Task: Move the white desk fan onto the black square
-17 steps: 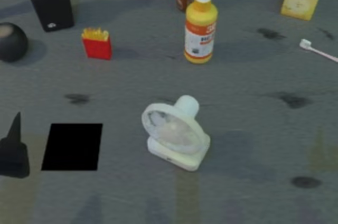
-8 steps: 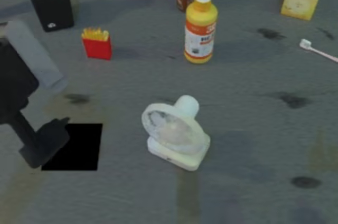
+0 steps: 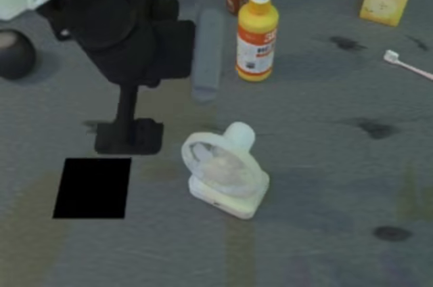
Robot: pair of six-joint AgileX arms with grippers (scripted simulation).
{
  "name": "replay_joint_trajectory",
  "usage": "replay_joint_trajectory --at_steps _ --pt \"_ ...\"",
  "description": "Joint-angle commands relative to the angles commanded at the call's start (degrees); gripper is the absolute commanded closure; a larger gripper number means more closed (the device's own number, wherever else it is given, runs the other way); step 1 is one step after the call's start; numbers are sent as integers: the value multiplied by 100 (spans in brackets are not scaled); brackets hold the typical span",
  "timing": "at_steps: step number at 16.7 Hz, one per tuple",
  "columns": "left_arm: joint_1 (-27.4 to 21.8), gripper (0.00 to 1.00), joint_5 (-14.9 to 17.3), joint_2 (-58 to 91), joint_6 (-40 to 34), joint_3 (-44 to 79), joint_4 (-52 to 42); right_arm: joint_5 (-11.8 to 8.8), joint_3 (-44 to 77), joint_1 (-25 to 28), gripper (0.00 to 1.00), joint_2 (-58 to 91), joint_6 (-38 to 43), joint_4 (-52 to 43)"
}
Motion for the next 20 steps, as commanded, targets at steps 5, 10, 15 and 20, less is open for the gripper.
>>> replay_joint_trajectory --at_steps 5,10,15,20 --pt "-597 0 -110 1823 1007 1779 -1186 0 0 0 0 0 0 0" --pt "-793 0 -164 2466 1341 2405 -1598 0 0 0 0 0 0 0" --pt "-769 0 -160 2453 1337 2371 -1565 0 0 0 0 0 0 0" --pt "-781 0 -164 2418 1347 1595 -838 0 0 0 0 0 0 0"
